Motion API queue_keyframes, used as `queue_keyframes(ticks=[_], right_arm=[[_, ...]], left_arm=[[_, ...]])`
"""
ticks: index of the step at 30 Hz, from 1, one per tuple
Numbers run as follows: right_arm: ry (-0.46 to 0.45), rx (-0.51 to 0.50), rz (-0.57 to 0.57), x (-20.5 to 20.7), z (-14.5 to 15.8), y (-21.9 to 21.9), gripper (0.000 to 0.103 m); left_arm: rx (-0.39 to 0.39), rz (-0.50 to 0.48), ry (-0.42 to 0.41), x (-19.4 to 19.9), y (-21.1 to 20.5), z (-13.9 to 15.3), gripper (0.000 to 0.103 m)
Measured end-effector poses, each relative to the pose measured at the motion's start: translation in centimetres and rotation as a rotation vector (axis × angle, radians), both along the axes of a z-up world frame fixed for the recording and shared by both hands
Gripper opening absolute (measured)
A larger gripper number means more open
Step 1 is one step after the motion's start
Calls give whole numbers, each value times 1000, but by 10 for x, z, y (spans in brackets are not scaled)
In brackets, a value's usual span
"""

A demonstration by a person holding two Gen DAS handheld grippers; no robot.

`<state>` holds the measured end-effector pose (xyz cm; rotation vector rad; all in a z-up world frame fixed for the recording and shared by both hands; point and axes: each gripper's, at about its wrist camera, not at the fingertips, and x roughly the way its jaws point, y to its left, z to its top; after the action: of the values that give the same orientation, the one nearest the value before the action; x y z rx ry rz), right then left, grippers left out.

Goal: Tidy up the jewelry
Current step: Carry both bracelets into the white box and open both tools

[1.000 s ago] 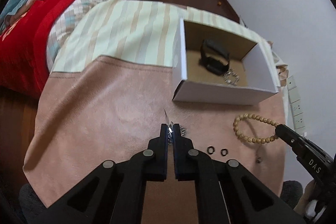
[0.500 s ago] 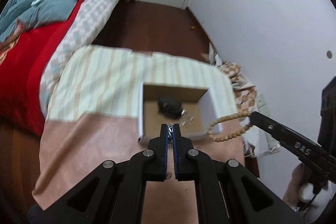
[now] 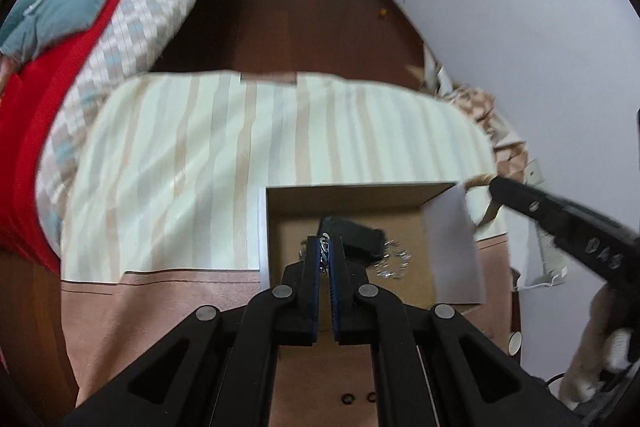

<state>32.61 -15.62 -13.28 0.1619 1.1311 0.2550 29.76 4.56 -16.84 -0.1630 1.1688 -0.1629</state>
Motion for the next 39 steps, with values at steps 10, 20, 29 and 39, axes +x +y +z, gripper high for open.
queue_keyframes(ticks=[10, 20, 29, 39], right_arm=[[-60, 31, 34, 3, 26, 14, 9], [-8, -25, 40, 13, -2, 25, 9], [90, -5, 50, 21, -21, 18, 21], [41, -193, 41, -13, -18, 12, 86]], left_arm=[[-10, 15, 22, 8, 7, -12, 2], [9, 44, 56, 16, 17, -21, 2], [36, 89, 26, 13, 21, 0, 22], [144, 121, -61, -9, 25, 22, 95]])
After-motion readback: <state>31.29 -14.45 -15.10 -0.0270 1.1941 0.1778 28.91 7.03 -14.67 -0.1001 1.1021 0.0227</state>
